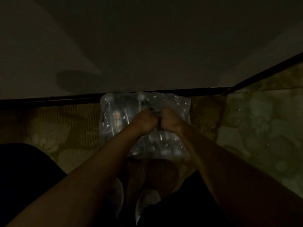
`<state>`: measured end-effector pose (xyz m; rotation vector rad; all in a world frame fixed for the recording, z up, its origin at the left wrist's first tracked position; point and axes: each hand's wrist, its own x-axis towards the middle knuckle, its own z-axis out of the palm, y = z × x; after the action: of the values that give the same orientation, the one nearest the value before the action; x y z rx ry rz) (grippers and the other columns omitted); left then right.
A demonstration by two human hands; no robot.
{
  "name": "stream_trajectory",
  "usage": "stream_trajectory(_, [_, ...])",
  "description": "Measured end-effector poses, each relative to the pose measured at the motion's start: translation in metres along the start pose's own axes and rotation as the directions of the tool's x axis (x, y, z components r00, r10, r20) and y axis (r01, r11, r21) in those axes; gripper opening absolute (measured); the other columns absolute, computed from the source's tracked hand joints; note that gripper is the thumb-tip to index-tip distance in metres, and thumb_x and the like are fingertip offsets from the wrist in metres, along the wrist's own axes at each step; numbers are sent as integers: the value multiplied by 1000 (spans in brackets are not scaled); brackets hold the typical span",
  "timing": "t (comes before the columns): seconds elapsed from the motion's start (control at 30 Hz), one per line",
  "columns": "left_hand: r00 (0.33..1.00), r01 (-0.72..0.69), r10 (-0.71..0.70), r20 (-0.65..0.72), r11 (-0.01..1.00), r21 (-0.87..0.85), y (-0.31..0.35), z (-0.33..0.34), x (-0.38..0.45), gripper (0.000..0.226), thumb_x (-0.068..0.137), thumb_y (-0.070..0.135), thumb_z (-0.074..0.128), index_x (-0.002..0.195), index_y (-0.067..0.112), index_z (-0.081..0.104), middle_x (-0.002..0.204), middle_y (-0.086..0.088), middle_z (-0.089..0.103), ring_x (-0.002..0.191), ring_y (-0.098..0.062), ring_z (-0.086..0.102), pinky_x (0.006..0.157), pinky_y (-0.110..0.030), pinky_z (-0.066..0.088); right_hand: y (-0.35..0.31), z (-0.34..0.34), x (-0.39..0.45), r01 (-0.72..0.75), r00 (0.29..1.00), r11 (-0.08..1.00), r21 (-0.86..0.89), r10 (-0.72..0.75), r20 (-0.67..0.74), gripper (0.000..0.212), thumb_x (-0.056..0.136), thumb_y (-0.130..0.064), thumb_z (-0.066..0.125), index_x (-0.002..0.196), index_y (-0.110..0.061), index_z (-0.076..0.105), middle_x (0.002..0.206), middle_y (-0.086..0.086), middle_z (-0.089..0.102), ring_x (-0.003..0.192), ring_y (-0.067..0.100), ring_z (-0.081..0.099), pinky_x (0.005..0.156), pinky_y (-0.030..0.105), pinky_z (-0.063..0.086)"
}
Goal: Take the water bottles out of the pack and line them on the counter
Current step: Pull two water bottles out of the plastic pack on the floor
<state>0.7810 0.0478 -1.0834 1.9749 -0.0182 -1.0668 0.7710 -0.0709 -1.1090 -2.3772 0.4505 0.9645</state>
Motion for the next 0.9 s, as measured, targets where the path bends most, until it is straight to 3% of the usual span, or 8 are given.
stream_trajectory(0.17, [999, 11, -6, -42, 994, 109, -21, 8, 28, 38, 97, 25, 51, 129, 5, 54, 132, -20, 56, 119, -35, 55, 95, -35, 46, 2, 2, 39, 119, 985, 992, -43, -124, -121, 48, 91, -20, 57, 138, -10, 48, 141, 13, 49, 132, 30, 44, 113, 42, 33])
stream_trajectory(0.3, [989, -43, 66, -129, 984, 174, -22, 11, 46, 38, 93, 19, 56, 130, 7, 56, 134, -17, 55, 122, -33, 54, 99, -35, 43, -5, 0, 62, 130, 983, 979, -157, -148, -108, 56, 79, -44, 52, 129, -18, 57, 131, 9, 59, 119, 27, 56, 105, 44, 43])
stream_trajectory(0.4, [973, -18, 84, -215, 958, 288, -27, 14, 51, 50, 92, 24, 59, 138, 9, 47, 142, -13, 49, 127, -30, 50, 104, -35, 39, -12, 4, 76, 113, 983, 966, -233, -142, -115, 30, 86, -30, 56, 113, -22, 66, 116, 4, 67, 106, 24, 63, 97, 40, 49])
stream_trajectory(0.47, [968, 15, 74, -242, 938, 346, -36, 17, 59, 61, 88, 33, 62, 142, 12, 43, 143, -13, 47, 129, -30, 49, 108, -40, 39, -16, 6, 85, 96, 982, 960, -265, -135, -133, 26, 92, -25, 55, 113, -16, 68, 117, 5, 67, 106, 25, 63, 97, 37, 49])
stream_trajectory(0.53, [961, 57, 54, -272, 921, 385, -43, 19, 64, 57, 88, 40, 60, 138, 16, 47, 137, -10, 53, 124, -28, 54, 104, -42, 45, -16, 8, 87, 85, 973, 954, -288, -141, -182, 28, 94, -23, 53, 115, -12, 66, 118, 6, 65, 108, 26, 62, 96, 37, 48])
stream_trajectory(0.63, [967, 107, 19, -255, 876, 470, -47, 15, 68, 42, 89, 39, 61, 125, 18, 59, 124, -4, 63, 113, -25, 62, 93, -35, 51, -16, 8, 92, 90, 954, 943, -321, -174, -245, 32, 95, -35, 49, 112, -14, 67, 117, 7, 66, 103, 27, 62, 91, 37, 48])
stream_trajectory(0.73, [971, 138, -2, -240, 823, 551, -45, 13, 71, 40, 87, 40, 65, 119, 17, 60, 116, -1, 64, 109, -23, 63, 79, -31, 44, -23, 9, 98, 65, 966, 947, -316, -139, -218, 42, 100, -41, 43, 121, -9, 59, 122, 9, 60, 112, 28, 57, 93, 37, 43])
stream_trajectory(0.9, [962, 150, -4, -272, 842, 518, -51, 18, 87, 38, 88, 46, 61, 116, 20, 60, 112, 0, 66, 102, -23, 64, 83, -33, 51, -19, 21, 102, 62, 934, 927, -369, -184, -307, 36, 95, -44, 49, 110, -14, 63, 112, 5, 64, 102, 26, 61, 85, 38, 48])
